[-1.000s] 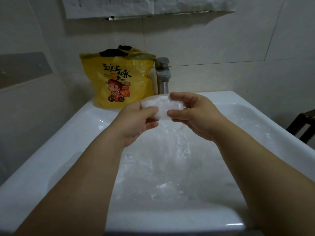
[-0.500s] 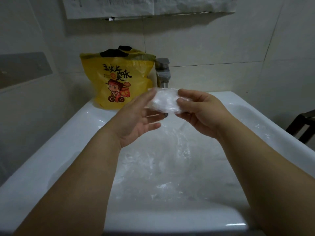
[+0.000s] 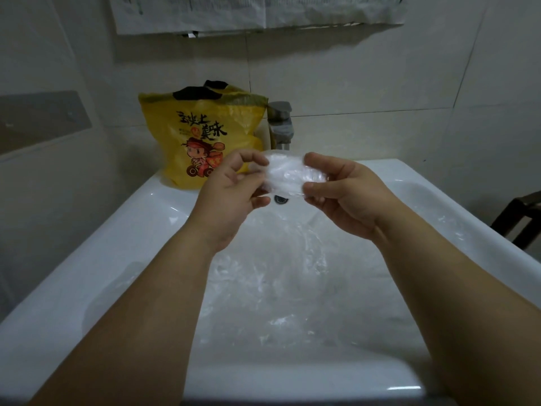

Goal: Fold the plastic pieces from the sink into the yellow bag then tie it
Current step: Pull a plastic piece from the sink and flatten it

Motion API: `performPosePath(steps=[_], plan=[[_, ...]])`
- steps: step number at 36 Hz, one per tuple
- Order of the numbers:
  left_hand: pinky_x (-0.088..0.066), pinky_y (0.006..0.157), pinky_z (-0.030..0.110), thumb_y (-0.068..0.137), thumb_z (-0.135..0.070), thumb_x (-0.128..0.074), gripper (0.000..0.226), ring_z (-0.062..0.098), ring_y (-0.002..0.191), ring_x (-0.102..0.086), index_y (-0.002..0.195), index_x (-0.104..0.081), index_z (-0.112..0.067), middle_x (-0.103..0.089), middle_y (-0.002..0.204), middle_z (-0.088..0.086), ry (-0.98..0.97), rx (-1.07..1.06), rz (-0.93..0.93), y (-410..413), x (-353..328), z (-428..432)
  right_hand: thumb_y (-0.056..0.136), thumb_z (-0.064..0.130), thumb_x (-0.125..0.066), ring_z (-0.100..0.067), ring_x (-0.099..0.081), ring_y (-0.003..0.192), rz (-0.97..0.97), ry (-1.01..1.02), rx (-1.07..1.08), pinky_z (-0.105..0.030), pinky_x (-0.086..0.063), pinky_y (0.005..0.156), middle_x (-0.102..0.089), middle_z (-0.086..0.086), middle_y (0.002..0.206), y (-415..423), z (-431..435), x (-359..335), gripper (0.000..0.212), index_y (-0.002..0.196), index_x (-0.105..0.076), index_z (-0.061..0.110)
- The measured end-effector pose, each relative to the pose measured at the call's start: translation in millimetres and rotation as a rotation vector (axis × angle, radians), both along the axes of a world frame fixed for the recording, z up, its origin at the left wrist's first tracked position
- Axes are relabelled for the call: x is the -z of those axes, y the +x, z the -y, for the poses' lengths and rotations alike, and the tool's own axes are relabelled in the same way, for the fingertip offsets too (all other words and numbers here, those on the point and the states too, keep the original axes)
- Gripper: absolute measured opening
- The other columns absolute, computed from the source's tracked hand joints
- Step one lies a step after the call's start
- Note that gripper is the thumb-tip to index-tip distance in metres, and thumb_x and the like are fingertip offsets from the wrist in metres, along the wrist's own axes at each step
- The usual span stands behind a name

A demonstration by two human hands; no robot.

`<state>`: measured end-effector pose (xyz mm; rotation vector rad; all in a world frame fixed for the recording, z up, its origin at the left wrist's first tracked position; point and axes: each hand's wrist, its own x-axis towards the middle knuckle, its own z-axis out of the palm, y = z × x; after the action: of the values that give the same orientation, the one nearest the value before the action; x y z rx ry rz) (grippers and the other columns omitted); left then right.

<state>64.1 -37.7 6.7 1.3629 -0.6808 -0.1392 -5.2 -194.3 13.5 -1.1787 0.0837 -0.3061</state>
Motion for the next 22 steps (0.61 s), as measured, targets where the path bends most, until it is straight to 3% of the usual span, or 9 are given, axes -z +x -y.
performPosePath(steps=[6,10,12,14,17,22], plan=[[-0.051,0.065,0.018,0.093,0.001,-0.054,0.035,0.004,0.073,-0.061,0.099,-0.070,-0.030,-0.069,0.088,-0.007,0.056,-0.065,0.021,-0.1,-0.3,-1.5,0.079,-0.021,-0.056,-0.027,-0.061,0.102,-0.015,-0.039,0.012,-0.021,-0.053,0.066,-0.057,-0.015,0.127,0.8,-0.1,0.6,0.048,0.120,-0.060,0.003],[-0.052,0.065,0.019,0.091,0.000,-0.055,0.037,0.007,0.079,-0.063,0.104,-0.068,-0.031,-0.069,0.092,-0.006,0.060,-0.082,0.021,0.0,-3.2,-2.2,0.086,0.003,-0.062,-0.025,-0.063,0.096,0.024,0.003,-0.028,-0.023,-0.053,0.064,-0.061,-0.013,0.121,-2.6,-1.1,-2.2,0.041,0.127,-0.057,0.002],[-0.053,0.066,0.021,0.091,-0.001,-0.054,0.044,0.008,0.080,-0.065,0.107,-0.063,-0.040,-0.068,0.097,-0.006,0.028,-0.058,-0.012,-0.9,-4.0,-1.7,0.090,0.007,-0.060,-0.025,-0.063,0.098,0.018,-0.011,-0.003,-0.023,-0.054,0.065,-0.062,-0.012,0.120,-3.8,-1.6,-2.0,0.033,0.123,-0.060,0.003],[-0.053,0.068,0.022,0.093,-0.001,-0.051,0.050,0.008,0.082,-0.066,0.107,-0.059,-0.048,-0.067,0.104,-0.008,0.031,-0.023,-0.007,-1.9,-3.3,-0.6,0.091,-0.001,-0.057,-0.023,-0.064,0.094,-0.011,-0.036,0.028,-0.022,-0.055,0.062,-0.061,-0.012,0.117,-4.1,-1.2,-1.5,0.021,0.109,-0.064,0.006],[-0.052,0.067,0.020,0.097,0.002,-0.042,0.051,0.011,0.091,-0.064,0.097,-0.070,-0.040,-0.065,0.110,-0.012,0.092,0.001,0.023,-4.0,-2.1,-0.1,0.090,-0.007,-0.055,-0.024,-0.064,0.093,-0.024,-0.084,0.020,-0.022,-0.057,0.063,-0.062,-0.012,0.111,-4.8,-1.6,-1.6,0.020,0.099,-0.065,0.008],[-0.052,0.064,0.021,0.095,0.004,-0.038,0.048,0.013,0.090,-0.064,0.084,-0.074,-0.027,-0.066,0.108,-0.004,0.126,-0.049,0.010,-4.8,-2.6,-0.3,0.088,-0.010,-0.054,-0.024,-0.065,0.096,-0.027,-0.143,-0.006,-0.023,-0.058,0.072,-0.063,-0.011,0.111,-4.5,-0.3,-0.6,0.023,0.104,-0.065,0.004]])
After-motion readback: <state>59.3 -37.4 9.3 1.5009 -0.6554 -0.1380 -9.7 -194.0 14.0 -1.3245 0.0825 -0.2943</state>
